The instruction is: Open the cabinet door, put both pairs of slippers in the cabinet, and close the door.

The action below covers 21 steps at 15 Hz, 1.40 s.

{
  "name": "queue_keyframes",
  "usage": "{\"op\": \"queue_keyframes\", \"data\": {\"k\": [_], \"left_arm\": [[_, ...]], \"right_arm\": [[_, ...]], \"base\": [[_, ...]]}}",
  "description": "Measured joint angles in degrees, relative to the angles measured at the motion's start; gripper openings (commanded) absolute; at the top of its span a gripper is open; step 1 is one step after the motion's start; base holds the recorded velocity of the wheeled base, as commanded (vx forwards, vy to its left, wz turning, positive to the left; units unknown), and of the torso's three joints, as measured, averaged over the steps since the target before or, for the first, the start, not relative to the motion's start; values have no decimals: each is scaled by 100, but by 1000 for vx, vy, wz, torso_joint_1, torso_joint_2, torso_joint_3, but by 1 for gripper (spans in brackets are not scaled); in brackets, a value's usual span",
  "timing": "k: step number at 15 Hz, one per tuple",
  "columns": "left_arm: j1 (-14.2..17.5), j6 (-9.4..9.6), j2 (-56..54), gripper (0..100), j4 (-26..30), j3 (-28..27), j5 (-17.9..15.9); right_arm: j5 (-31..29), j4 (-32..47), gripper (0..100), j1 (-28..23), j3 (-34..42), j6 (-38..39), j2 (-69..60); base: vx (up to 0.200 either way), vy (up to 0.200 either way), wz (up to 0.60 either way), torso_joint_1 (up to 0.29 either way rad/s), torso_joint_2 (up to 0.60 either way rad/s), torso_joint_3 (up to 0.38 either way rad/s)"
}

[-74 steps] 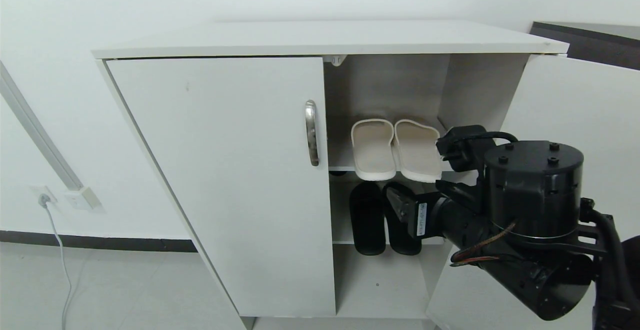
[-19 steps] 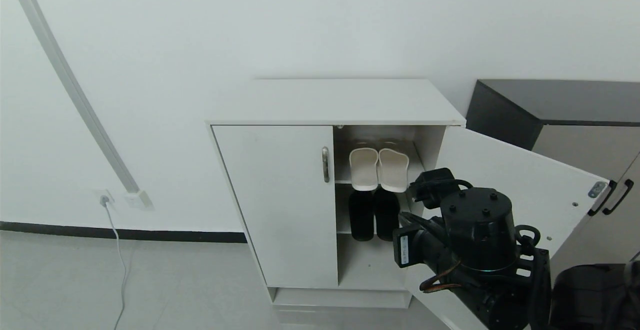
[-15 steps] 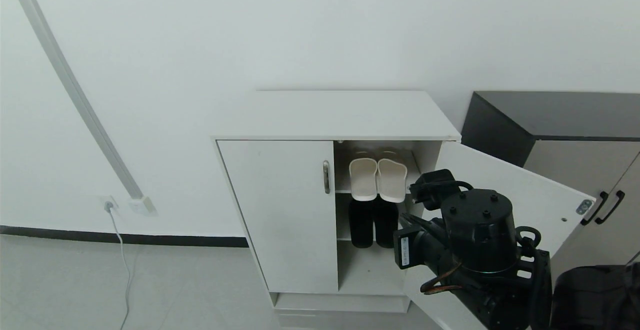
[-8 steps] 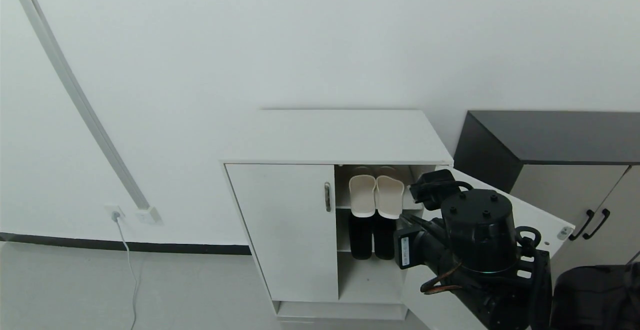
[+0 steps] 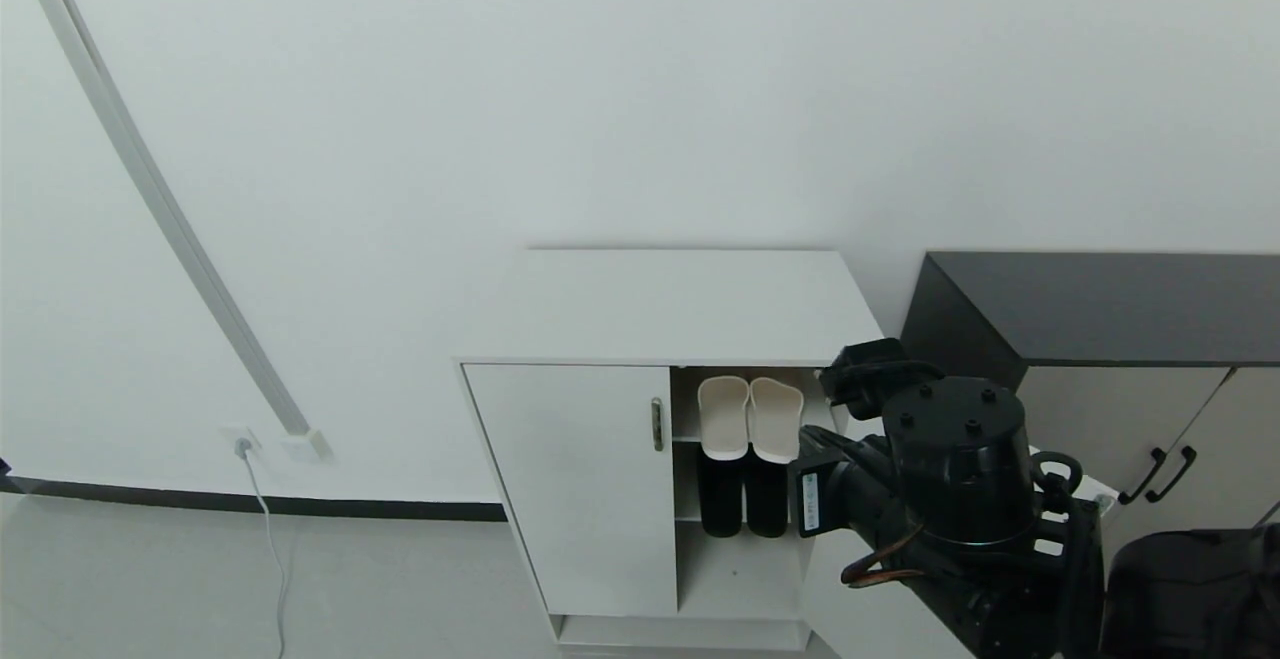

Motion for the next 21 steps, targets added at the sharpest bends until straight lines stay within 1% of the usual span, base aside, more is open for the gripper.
{"op": "queue_keyframes", "data": {"k": [4, 7, 10, 12, 19, 21], "left_arm": [[0, 0, 0, 0, 0, 0, -2], [0, 0, 0, 0, 0, 0, -2], [0, 2, 0, 0, 0, 0, -2], [0, 38, 0, 0, 2, 0, -32], [2, 29, 0, 0, 5, 0, -5], [2, 32, 0, 0, 0, 0, -2]], "right_arm": [[-2, -143, 0, -66, -5, -46, 0], [-5, -354, 0, -121, 59, -277, -29], [0, -389, 0, -151, 113, -293, -41], [1, -389, 0, -196, 129, -293, -41], [26, -389, 0, -354, 124, -295, -40], [22, -389, 0, -417, 116, -296, -38]], "base": [[0, 0, 0, 165, -351, -179], [0, 0, 0, 21, -41, -24], [0, 0, 0, 0, 0, 0], [0, 0, -600, 5, 2, 0], [0, 0, -600, 5, 2, 0], [0, 0, 0, 0, 0, 0]]}}
